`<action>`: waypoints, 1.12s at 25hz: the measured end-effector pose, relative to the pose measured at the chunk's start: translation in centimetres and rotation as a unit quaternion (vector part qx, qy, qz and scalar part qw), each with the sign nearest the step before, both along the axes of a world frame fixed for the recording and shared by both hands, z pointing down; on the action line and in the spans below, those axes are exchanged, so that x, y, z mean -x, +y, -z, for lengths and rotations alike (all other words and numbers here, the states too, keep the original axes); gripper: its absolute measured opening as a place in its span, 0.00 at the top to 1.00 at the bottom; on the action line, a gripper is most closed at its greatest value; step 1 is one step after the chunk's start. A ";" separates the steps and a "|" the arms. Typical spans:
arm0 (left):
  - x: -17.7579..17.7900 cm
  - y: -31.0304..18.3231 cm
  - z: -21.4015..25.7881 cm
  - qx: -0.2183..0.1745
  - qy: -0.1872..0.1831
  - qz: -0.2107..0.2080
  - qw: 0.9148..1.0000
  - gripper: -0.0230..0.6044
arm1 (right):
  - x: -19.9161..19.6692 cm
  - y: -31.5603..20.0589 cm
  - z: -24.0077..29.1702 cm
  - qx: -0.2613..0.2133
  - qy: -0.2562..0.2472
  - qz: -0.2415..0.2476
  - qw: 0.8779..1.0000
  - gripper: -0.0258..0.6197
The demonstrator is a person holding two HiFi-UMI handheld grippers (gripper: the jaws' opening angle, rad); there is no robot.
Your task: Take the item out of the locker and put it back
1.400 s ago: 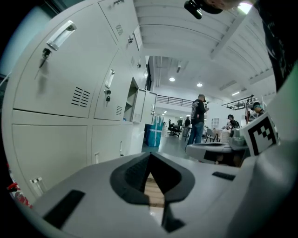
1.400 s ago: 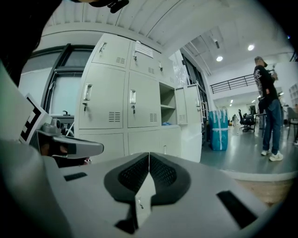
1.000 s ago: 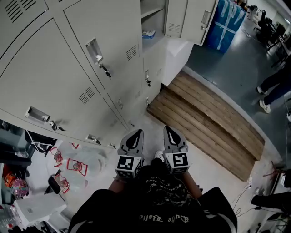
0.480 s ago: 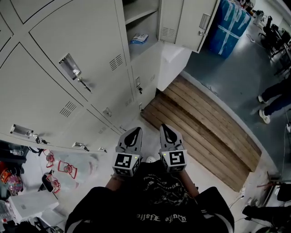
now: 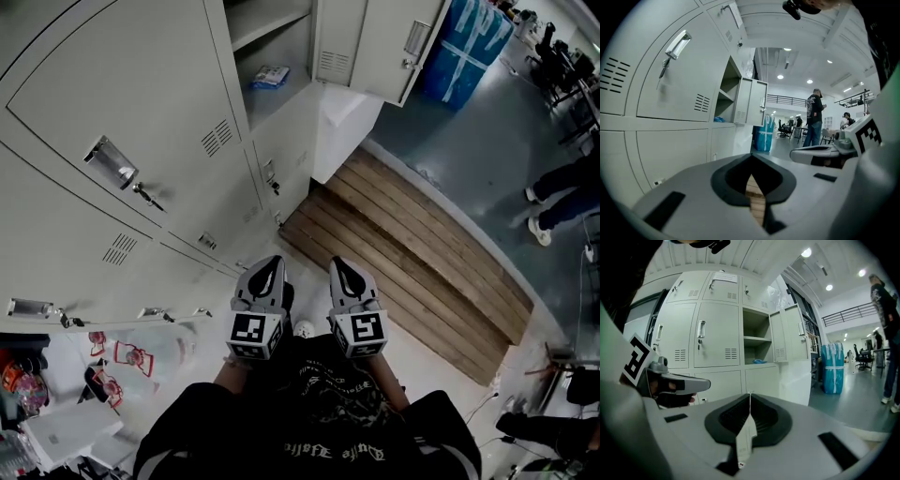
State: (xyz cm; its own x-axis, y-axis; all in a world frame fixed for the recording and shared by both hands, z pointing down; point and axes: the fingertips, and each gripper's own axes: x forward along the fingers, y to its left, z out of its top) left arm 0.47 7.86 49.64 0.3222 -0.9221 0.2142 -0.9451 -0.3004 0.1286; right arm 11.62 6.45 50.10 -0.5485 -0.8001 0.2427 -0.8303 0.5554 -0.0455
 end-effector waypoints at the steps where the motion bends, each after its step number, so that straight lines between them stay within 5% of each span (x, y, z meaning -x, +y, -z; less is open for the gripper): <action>1: 0.1 -0.6 -0.1 -0.001 0.000 -0.001 1.000 0.95 | -0.2 -0.5 -0.1 0.001 0.004 -0.005 1.000 0.95; 13: 2.5 -11.5 0.5 -0.005 -0.014 -0.020 1.000 0.95 | 2.5 -11.3 1.0 -0.003 0.005 -0.028 1.000 0.95; 18: 4.3 -16.4 1.6 -0.003 -0.029 0.002 1.000 0.95 | 4.3 -15.5 1.6 -0.014 0.001 -0.021 1.000 0.95; 28: 4.2 -20.8 2.9 -0.005 -0.024 -0.054 0.998 0.95 | 6.6 -21.7 4.7 -0.034 -0.005 -0.036 0.999 0.95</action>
State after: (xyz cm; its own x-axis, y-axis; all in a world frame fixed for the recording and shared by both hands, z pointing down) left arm -3.75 -12.89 46.72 0.4091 -0.8848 0.2231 -0.9123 -0.4016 0.0804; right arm 5.05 -15.22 45.44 -0.4916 -0.8515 0.1823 -0.8676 0.4970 -0.0178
